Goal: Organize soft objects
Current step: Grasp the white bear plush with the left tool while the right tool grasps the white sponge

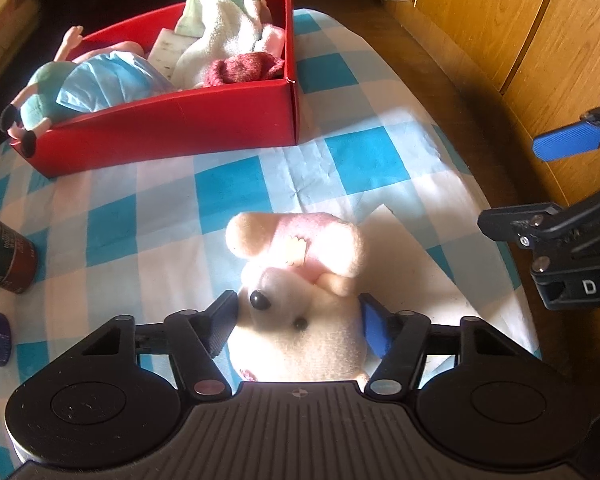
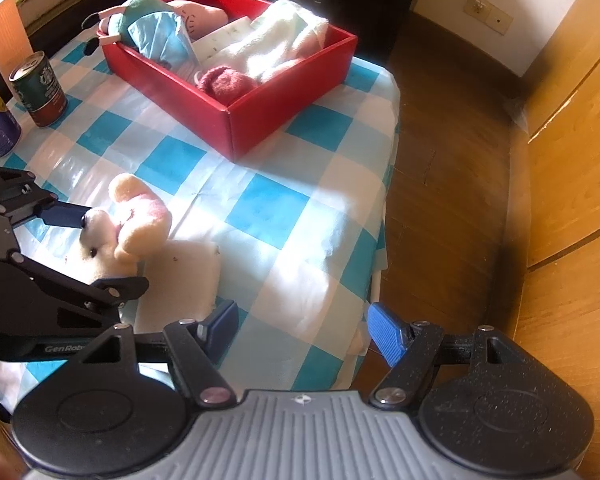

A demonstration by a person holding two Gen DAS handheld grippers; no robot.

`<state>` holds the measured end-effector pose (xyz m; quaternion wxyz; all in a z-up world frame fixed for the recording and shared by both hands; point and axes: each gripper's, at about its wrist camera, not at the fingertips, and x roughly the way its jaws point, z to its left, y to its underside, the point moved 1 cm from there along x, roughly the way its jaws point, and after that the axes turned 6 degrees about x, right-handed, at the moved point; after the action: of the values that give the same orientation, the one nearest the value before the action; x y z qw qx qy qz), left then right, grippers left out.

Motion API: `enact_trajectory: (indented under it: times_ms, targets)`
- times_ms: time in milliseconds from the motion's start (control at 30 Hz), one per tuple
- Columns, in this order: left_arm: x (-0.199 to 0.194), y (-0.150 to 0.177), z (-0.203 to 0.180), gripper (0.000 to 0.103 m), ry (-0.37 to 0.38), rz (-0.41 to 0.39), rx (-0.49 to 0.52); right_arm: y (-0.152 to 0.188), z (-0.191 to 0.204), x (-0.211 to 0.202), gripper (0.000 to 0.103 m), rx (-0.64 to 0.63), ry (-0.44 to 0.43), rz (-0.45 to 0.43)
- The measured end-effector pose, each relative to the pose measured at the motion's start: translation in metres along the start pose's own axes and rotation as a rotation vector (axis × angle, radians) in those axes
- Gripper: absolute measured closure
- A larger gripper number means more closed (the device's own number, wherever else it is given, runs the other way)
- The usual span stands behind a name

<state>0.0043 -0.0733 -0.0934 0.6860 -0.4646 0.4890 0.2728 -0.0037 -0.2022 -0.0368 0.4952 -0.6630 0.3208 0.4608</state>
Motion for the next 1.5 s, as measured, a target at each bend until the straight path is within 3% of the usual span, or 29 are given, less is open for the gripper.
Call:
enact_trajectory:
  times_ms: [133,433,833,1033,1133,1200,1333,1500]
  targets:
    - [-0.003,0.008,0.008,0.042,-0.017,-0.003,0.003,-0.003,0.008,0.003,0.053,-0.005,-0.009,0.003]
    - [-0.019,0.026,0.057,0.042,-0.031,-0.020,-0.122,-0.002,0.039,0.021,0.053,-0.049,-0.053,0.054]
    - [-0.018,0.029,0.059,0.042,-0.025,-0.014,-0.122,-0.001,0.070,0.045,0.045,-0.098,-0.010,0.081]
    - [-0.014,0.028,0.058,0.042,-0.026,-0.004,-0.120,0.004,0.074,0.051,0.044,-0.031,-0.053,0.075]
    - [-0.013,0.027,0.059,0.041,-0.020,-0.002,-0.124,0.009,0.091,0.054,0.044,-0.102,0.002,0.048]
    - [-0.013,0.027,0.061,0.041,-0.006,-0.003,-0.135,0.007,0.094,0.049,0.050,-0.106,0.008,0.032]
    - [-0.015,0.028,0.062,0.041,-0.012,-0.007,-0.132,0.003,0.093,0.047,0.075,-0.077,-0.015,0.031]
    - [-0.018,0.030,0.066,0.041,-0.016,-0.011,-0.145,0.004,0.100,0.043,0.088,-0.124,0.030,0.006]
